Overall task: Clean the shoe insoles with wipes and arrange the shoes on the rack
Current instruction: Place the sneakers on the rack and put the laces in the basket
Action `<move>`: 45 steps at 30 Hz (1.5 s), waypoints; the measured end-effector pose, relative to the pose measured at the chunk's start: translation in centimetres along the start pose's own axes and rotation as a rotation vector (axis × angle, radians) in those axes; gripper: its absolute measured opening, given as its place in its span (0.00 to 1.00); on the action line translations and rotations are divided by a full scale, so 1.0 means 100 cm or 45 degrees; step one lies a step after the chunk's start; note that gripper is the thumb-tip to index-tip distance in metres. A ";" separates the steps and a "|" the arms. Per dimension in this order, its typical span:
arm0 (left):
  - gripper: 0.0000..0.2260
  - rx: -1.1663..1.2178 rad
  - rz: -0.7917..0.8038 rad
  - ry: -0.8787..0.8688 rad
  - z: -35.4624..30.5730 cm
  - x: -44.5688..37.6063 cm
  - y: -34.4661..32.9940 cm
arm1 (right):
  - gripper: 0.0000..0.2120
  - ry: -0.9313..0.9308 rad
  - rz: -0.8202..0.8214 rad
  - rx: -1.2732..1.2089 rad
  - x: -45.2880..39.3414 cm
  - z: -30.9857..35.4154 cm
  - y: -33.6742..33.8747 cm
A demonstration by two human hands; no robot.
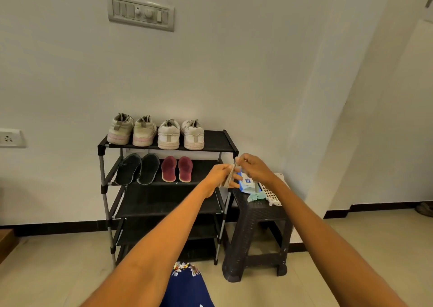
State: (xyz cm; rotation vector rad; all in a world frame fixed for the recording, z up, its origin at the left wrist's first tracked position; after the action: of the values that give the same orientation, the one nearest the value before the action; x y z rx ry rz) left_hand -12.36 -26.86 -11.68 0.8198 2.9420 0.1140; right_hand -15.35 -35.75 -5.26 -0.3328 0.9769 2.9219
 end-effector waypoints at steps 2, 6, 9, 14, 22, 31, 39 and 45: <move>0.16 0.042 0.099 -0.023 -0.006 0.003 -0.007 | 0.11 0.012 -0.072 0.047 -0.004 -0.005 0.013; 0.16 0.228 0.286 0.006 -0.018 0.006 -0.018 | 0.16 -0.025 -0.148 0.138 -0.001 -0.019 0.015; 0.15 0.530 0.290 0.026 -0.021 0.003 -0.020 | 0.17 -0.026 -0.185 0.094 0.004 -0.027 0.002; 0.16 1.040 0.042 0.001 -0.018 -0.006 -0.009 | 0.13 -0.112 0.030 0.008 0.013 -0.048 -0.040; 0.13 0.044 -0.272 0.073 0.003 -0.015 0.013 | 0.13 0.009 0.276 0.187 0.018 -0.026 -0.046; 0.14 -0.302 0.099 0.045 0.009 -0.004 -0.005 | 0.15 0.001 0.089 0.132 0.002 -0.024 0.019; 0.16 0.294 0.436 0.070 0.003 0.007 -0.019 | 0.16 -0.115 -0.039 0.160 0.011 -0.055 0.011; 0.15 0.748 0.188 0.046 -0.002 -0.003 0.005 | 0.16 -0.091 -0.022 -0.048 0.029 -0.055 -0.003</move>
State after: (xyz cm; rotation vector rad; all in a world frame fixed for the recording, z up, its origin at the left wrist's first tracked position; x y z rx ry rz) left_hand -11.90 -26.55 -11.39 1.0997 2.9665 -0.7655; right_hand -17.14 -38.82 -10.34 -0.2348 0.9059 2.9176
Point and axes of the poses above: each hand's wrist, its own x-axis away from the middle knuckle, its own y-axis out of the back of the hand, z = x × y, the point moved 9 cm from there along -x, towards the middle knuckle, and after that the axes turned 6 degrees about -x, right-handed, at the moved point
